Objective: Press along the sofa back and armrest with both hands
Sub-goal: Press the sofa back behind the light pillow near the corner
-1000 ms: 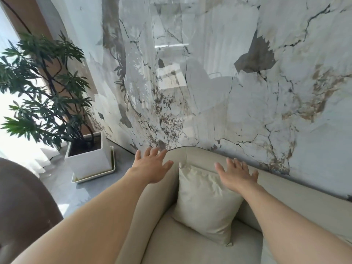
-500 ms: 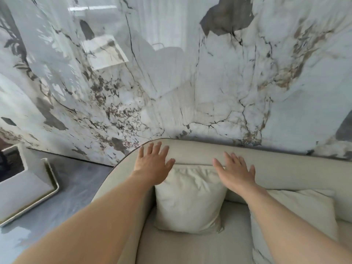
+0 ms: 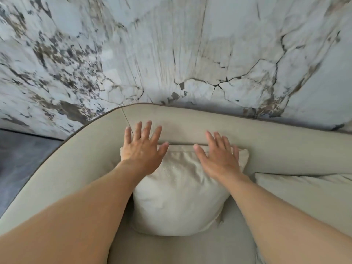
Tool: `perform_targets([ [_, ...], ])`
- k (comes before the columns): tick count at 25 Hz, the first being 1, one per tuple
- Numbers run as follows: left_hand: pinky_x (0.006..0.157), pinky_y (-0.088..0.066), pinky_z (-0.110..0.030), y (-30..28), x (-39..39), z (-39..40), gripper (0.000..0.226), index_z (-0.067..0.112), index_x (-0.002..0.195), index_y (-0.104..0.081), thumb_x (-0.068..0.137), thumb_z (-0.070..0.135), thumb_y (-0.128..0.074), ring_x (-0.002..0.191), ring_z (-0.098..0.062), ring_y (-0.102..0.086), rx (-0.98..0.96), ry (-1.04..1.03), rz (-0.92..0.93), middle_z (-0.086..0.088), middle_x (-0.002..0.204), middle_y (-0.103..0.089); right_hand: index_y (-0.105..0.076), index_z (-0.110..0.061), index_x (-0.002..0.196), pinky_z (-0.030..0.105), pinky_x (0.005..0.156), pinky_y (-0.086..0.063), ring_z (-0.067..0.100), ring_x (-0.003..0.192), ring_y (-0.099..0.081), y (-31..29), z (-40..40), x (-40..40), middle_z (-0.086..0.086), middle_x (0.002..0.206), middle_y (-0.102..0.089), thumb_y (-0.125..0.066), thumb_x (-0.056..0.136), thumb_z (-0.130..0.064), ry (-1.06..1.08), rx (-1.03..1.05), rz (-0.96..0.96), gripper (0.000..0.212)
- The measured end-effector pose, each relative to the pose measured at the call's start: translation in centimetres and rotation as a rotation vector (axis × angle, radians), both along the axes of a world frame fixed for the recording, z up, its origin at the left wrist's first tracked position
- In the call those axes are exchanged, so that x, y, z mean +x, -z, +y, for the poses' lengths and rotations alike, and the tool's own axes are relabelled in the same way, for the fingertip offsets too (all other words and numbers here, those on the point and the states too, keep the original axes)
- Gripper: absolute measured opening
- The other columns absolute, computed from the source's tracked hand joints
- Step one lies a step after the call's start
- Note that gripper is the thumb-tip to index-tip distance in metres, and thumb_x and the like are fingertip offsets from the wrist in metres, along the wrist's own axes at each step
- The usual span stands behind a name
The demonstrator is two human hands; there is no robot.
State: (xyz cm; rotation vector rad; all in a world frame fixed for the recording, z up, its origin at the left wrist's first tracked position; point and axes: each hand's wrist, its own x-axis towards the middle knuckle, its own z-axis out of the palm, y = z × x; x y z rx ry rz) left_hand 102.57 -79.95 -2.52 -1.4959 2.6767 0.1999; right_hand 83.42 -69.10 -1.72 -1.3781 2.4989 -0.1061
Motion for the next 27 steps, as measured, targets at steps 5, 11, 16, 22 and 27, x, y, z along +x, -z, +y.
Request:
perform_targets([
  [5, 0.118, 0.010, -0.050, 4.6, -1.4, -4.3, 0.071, 0.030, 0.153, -0.009, 0.090, 0.062, -0.005, 0.149, -0.026, 0.009, -0.129, -0.018, 0.127, -0.003, 0.164, 0.001, 0.000, -0.036, 0.153, 0.054, 0.117, 0.005, 0.016, 0.147, 0.013, 5.5, -2.6, -2.5, -0.007, 0.163, 0.008, -0.013, 0.090, -0.067, 0.011, -0.117, 0.129, 0.071],
  [11, 0.117, -0.004, -0.054, 10.1, -2.6, -4.9, 0.070, 0.026, 0.151, -0.022, 0.091, 0.061, -0.028, 0.146, -0.033, -0.015, -0.404, -0.079, 0.249, -0.010, 0.158, -0.025, -0.010, -0.025, 0.154, 0.057, 0.117, 0.001, 0.029, 0.149, -0.001, 12.0, -3.8, -2.1, 0.006, 0.163, -0.007, -0.022, 0.092, -0.060, 0.065, -0.404, 0.377, 0.073],
  [16, 0.115, -0.010, -0.056, 10.5, -2.9, -5.1, 0.071, 0.023, 0.150, -0.027, 0.090, 0.059, -0.030, 0.144, -0.036, -0.021, -0.480, -0.086, 0.269, -0.014, 0.156, -0.030, -0.020, -0.023, 0.153, 0.061, 0.115, -0.005, 0.031, 0.148, -0.009, 12.7, -4.3, -2.2, 0.009, 0.161, -0.018, -0.031, 0.090, -0.057, 0.086, -0.499, 0.402, 0.072],
  [22, 0.115, -0.008, -0.054, 10.7, -3.2, -5.8, 0.071, 0.022, 0.150, -0.028, 0.090, 0.060, -0.029, 0.143, -0.036, -0.022, -0.524, -0.089, 0.259, -0.014, 0.155, -0.031, -0.022, -0.022, 0.152, 0.061, 0.115, -0.006, 0.031, 0.147, -0.012, 13.1, -5.0, -2.5, 0.010, 0.160, -0.021, -0.033, 0.089, -0.057, 0.095, -0.525, 0.444, 0.073],
  [27, 0.115, -0.007, -0.054, 10.7, -3.5, -6.5, 0.071, 0.022, 0.150, -0.029, 0.090, 0.060, -0.030, 0.143, -0.036, -0.022, -0.534, -0.086, 0.260, -0.014, 0.155, -0.032, -0.019, -0.024, 0.153, 0.060, 0.115, -0.005, 0.031, 0.147, -0.012, 13.4, -5.7, -2.8, 0.010, 0.160, -0.021, -0.030, 0.090, -0.058, 0.107, -0.550, 0.463, 0.072],
])
